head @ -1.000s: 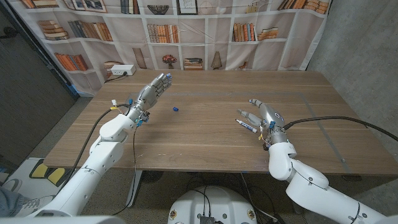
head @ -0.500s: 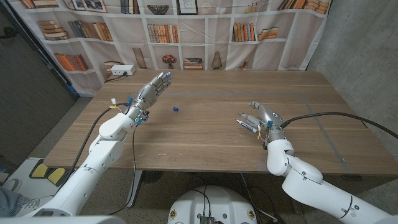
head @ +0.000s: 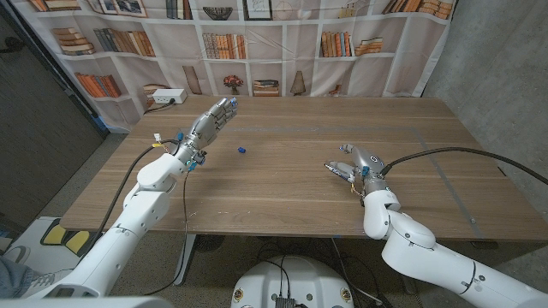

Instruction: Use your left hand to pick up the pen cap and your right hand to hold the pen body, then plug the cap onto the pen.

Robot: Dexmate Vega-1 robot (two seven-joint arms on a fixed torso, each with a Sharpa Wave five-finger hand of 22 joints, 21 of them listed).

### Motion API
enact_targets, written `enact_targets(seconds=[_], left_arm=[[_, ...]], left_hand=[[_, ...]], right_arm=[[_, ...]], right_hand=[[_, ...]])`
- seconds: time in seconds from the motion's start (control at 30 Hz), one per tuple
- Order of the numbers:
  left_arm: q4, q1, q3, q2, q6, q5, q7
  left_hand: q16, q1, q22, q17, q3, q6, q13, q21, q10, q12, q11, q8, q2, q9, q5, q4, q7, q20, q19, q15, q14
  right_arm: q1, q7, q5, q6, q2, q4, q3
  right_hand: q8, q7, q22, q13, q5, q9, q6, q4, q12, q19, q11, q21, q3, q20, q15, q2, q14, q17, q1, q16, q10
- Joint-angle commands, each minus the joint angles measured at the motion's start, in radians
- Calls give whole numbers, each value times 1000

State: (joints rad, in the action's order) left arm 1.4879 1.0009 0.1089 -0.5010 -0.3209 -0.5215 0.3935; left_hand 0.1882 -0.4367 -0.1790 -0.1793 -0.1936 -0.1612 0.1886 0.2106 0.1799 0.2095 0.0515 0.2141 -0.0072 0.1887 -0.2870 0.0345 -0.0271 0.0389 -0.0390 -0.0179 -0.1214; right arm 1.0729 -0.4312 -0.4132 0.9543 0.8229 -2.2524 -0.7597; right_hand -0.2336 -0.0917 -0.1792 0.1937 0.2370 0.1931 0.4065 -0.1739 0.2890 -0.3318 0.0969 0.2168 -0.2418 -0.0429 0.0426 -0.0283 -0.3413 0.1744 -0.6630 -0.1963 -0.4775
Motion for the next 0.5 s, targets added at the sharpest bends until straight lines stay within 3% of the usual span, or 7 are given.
enact_targets(seconds=[0.03, 0.3, 0.5], left_arm=[[-6, -2, 0, 4, 9, -3, 4], [-14, -3, -1, 8, 8, -4, 9], [-18, -2, -1, 11, 4, -2, 10]], left_hand=[[0, -5, -3, -2, 2, -10, 2, -1, 4, 1, -1, 2, 1, 1, 0, 1, 4, 4, -3, -3, 3], [-1, -6, -3, -2, 2, -12, 2, -1, 4, 0, 0, 1, 4, 1, 2, 1, 4, 4, -4, -5, 4], [-1, -7, -3, -2, 3, -11, 2, -1, 5, 0, 0, 0, 6, 1, 4, 2, 6, 4, -5, -4, 4]], right_arm=[[-73, 49, -67, 110, 4, 5, -99], [-136, 88, -121, 181, -8, 24, -180], [-187, 131, -144, 231, -11, 37, -233]], right_hand=[[-6, -6, -4, 1, 7, 5, 19, 3, 8, 4, 8, -4, -6, -9, 41, -3, -20, 5, -19, -2, -17], [-20, -15, -4, 2, 16, 6, 79, 15, 29, 4, 17, -8, -9, -12, 49, -7, -53, 9, -39, -6, -84], [-20, -16, -5, 3, 18, 6, 88, 18, 30, 4, 20, -9, -8, -13, 48, -9, -58, 10, -41, -6, -89]])
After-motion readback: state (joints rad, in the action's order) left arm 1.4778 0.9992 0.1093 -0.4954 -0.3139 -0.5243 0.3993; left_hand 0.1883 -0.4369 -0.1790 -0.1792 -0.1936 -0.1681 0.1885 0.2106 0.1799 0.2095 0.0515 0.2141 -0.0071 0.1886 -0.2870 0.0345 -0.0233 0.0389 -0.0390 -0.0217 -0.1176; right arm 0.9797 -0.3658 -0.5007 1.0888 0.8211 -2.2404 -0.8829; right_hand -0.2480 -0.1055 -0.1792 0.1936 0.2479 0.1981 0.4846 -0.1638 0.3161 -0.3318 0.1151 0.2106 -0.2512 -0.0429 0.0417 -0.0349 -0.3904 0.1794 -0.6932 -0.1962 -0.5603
